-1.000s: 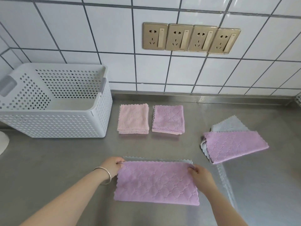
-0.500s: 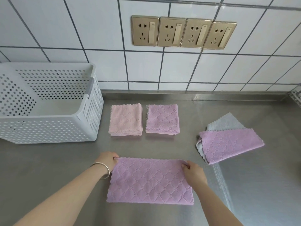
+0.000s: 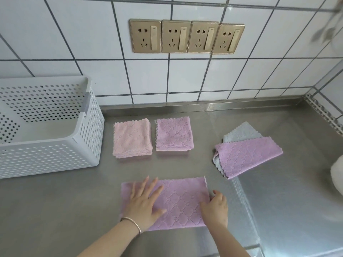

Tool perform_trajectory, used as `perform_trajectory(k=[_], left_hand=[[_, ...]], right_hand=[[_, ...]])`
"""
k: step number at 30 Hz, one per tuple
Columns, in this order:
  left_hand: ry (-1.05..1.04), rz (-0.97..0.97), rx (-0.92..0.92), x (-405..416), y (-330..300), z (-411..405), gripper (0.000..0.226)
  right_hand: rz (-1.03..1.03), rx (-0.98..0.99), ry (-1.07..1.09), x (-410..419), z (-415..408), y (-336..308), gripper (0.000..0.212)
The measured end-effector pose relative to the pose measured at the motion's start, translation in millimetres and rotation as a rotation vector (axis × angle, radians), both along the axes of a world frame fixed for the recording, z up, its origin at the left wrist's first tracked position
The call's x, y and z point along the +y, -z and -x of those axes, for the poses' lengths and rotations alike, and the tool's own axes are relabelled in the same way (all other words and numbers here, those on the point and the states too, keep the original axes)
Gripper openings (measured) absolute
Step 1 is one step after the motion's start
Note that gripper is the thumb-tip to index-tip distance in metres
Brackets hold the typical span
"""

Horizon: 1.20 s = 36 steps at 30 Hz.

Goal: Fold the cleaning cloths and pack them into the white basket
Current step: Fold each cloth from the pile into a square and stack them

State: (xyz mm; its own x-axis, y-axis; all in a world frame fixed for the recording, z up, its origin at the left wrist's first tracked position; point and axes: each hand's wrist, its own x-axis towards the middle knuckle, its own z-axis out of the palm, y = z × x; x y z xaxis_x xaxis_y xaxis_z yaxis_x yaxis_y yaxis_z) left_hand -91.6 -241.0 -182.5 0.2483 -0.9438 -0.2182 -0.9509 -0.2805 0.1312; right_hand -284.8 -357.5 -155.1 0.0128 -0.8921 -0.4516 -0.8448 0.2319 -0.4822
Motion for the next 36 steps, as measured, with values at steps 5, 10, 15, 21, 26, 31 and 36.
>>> perform_trajectory(k=[5, 10, 15, 21, 26, 31, 36], left_hand=[[0.056, -0.207, 0.030, -5, 2, 16, 0.097], [0.066, -0.307, 0.091, -13, -1, 16, 0.098], [0.044, -0.313, 0.097, -13, -9, 17, 0.099], [-0.093, -0.156, 0.338, -24, -32, 27, 0.077], [-0.633, 0.237, 1.205, -32, -61, 41, 0.041], [-0.696, 0.140, 1.083, -27, -66, 34, 0.044], [-0.829, 0.197, 0.977, -5, -67, 3, 0.035]], right_hand=[[-0.099, 0.095, -0.035, 7, 6, -2, 0.060], [-0.212, 0.222, -0.095, 5, 11, -3, 0.046], [-0.161, 0.297, -0.175, 13, 14, -5, 0.033], [0.238, 0.055, -0.202, 34, 10, -14, 0.012], [0.491, -0.150, -0.333, 57, -15, -19, 0.018], [0.831, -0.230, -0.613, 79, -47, -21, 0.014], [0.853, -0.271, -0.802, 98, -62, -10, 0.039]])
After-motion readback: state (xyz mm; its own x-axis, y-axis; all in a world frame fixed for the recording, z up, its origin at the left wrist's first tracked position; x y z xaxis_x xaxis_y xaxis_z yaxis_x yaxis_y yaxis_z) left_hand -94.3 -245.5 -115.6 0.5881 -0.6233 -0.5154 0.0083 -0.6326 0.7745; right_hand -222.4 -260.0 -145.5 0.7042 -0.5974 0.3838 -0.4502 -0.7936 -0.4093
